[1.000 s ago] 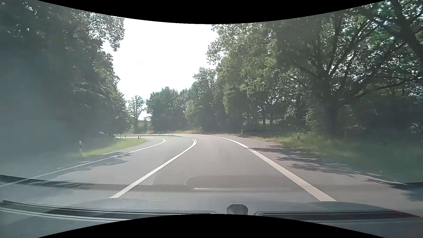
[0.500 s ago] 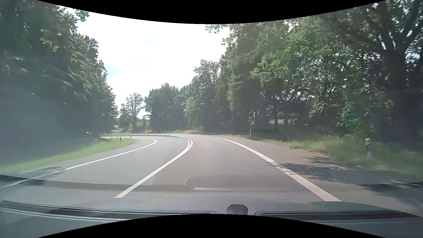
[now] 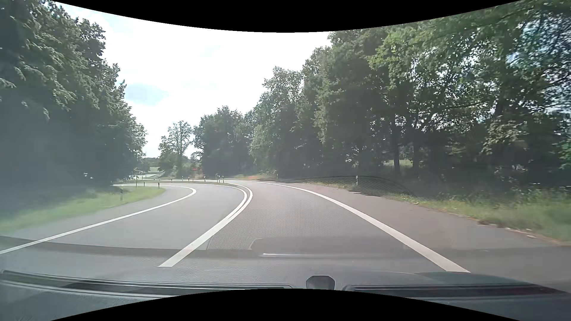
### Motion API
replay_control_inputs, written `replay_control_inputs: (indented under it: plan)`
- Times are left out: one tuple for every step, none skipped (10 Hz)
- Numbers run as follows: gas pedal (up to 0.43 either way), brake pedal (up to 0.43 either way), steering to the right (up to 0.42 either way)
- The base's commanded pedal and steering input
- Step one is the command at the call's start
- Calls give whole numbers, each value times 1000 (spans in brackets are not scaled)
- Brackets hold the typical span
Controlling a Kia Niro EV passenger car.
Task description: Follow the waypoints while adhering to traffic rules and regulations
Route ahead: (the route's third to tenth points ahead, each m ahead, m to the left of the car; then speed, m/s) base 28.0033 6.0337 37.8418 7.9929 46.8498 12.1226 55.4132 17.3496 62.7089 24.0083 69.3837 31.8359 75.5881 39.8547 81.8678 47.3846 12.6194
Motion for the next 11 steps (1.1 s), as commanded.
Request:
replay_control_inputs:
  plan:
    - [169, 0, -25]
    - [169, 0, -30]
    - [169, 0, -33]
    - [169, 0, -35]
    - [169, 0, -37]
    - [169, 0, -39]
    - [169, 0, -39]
    - [169, 0, -41]
    - [169, 0, -43]
    - [169, 0, -44]
    - [169, 0, -45]
